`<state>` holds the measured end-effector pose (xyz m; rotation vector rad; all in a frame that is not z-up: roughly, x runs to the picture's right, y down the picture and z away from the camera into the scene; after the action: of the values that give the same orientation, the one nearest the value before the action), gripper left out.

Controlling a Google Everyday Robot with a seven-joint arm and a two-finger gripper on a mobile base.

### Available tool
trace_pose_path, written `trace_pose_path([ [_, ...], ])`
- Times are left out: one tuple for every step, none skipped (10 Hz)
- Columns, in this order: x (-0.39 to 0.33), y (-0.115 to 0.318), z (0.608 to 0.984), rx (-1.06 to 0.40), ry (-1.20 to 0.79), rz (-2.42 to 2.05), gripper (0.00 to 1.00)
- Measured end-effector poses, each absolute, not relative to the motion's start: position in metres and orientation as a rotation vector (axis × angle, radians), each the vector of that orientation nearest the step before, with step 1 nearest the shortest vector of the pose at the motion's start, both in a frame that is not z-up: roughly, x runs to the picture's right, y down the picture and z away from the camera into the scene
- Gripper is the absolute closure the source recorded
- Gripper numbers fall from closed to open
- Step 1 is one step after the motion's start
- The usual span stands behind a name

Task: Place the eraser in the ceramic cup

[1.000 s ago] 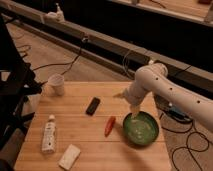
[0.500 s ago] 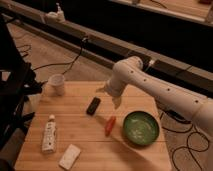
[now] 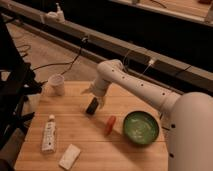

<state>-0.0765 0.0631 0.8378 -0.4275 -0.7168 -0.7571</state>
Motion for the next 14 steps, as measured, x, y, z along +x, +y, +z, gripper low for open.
trace_pose_path([
  [-0.076, 0.063, 0.838, -0.428, -0.716, -0.756, 0.20],
  [-0.074, 0.063, 0.838, -0.429, -0.714, -0.754, 0.20],
  [-0.075, 0.063, 0.838, -0.429, -0.715, -0.755, 0.20],
  [-0.075, 0.063, 0.839, -0.430, -0.715, -0.757, 0.20],
  [-0.068, 0.061, 0.845, -0.436, -0.697, -0.753, 0.20],
  [-0.063, 0.058, 0.851, -0.439, -0.685, -0.744, 0.20],
  [-0.062, 0.057, 0.861, -0.451, -0.676, -0.736, 0.20],
  [-0.063, 0.058, 0.873, -0.470, -0.671, -0.725, 0.20],
  [-0.060, 0.061, 0.882, -0.494, -0.665, -0.717, 0.20],
  [-0.058, 0.063, 0.893, -0.515, -0.660, -0.704, 0.20],
  [-0.054, 0.067, 0.902, -0.538, -0.654, -0.693, 0.20],
  [-0.049, 0.070, 0.913, -0.565, -0.646, -0.681, 0.20],
  [-0.045, 0.074, 0.921, -0.585, -0.643, -0.673, 0.20],
  [-0.040, 0.077, 0.930, -0.605, -0.642, -0.659, 0.20],
])
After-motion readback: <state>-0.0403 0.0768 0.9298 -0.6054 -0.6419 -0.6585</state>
